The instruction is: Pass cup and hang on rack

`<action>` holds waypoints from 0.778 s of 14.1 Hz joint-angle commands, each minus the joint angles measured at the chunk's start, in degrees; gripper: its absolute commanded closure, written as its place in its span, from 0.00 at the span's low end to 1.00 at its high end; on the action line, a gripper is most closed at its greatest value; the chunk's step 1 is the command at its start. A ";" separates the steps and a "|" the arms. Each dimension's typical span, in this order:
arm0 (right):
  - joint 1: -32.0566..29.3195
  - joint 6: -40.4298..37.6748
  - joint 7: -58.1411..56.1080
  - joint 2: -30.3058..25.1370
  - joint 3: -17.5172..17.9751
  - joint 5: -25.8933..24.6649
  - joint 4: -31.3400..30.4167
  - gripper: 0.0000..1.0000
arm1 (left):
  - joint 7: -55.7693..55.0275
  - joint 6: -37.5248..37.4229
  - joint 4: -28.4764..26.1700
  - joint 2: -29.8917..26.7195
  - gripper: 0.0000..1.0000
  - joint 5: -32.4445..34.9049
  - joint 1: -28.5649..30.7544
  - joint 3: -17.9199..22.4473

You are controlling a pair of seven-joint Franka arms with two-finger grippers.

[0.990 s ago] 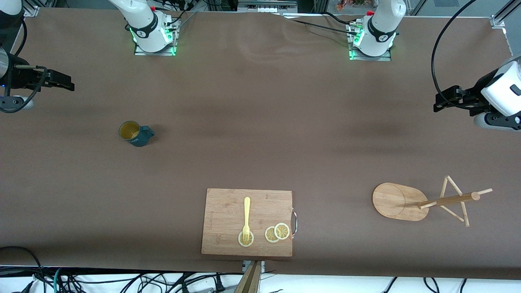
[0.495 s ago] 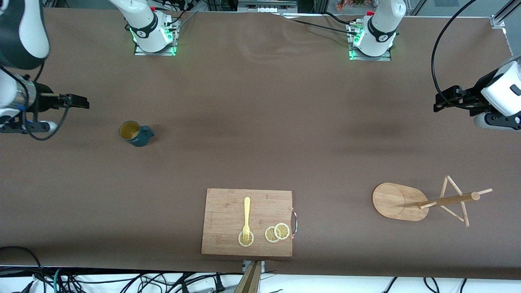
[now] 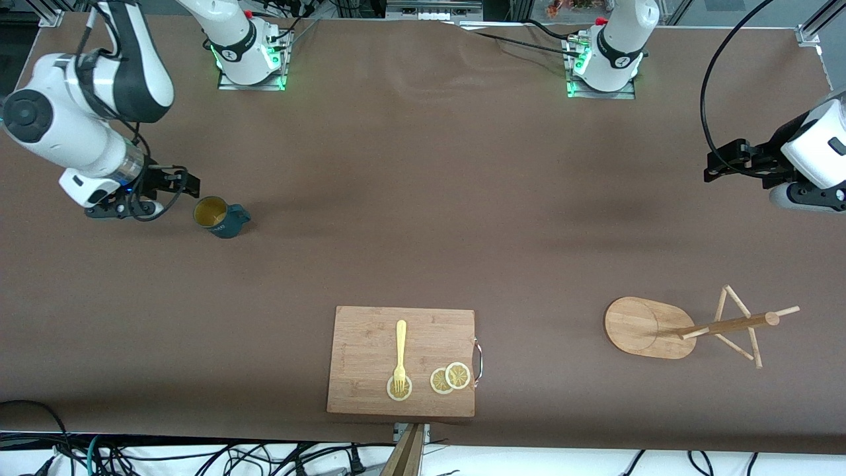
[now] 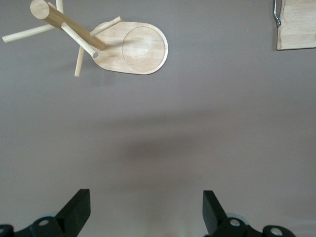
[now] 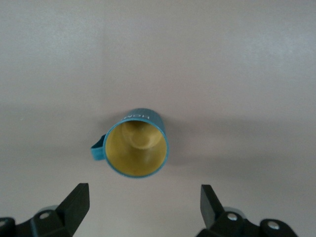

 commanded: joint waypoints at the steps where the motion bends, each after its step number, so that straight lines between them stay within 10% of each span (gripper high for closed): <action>1: -0.29 10.14 -2.64 -0.02 -0.14 -1.46 -5.86 0.01 | 0.94 -0.50 1.93 0.98 0.00 -0.34 -0.20 0.16; 5: -0.46 33.80 -5.82 4.64 -0.67 -1.38 -16.51 0.01 | 0.94 -0.50 1.93 0.98 0.00 -0.34 -0.20 0.25; 9: -0.55 34.18 -6.97 4.83 -1.55 -1.38 -16.34 0.10 | 0.94 -0.50 1.93 0.98 0.00 -0.34 -0.20 0.16; 11: -0.55 34.18 -7.05 4.92 -1.90 -1.38 -16.34 0.37 | 0.94 -0.50 1.93 0.98 0.00 -0.34 -0.20 0.25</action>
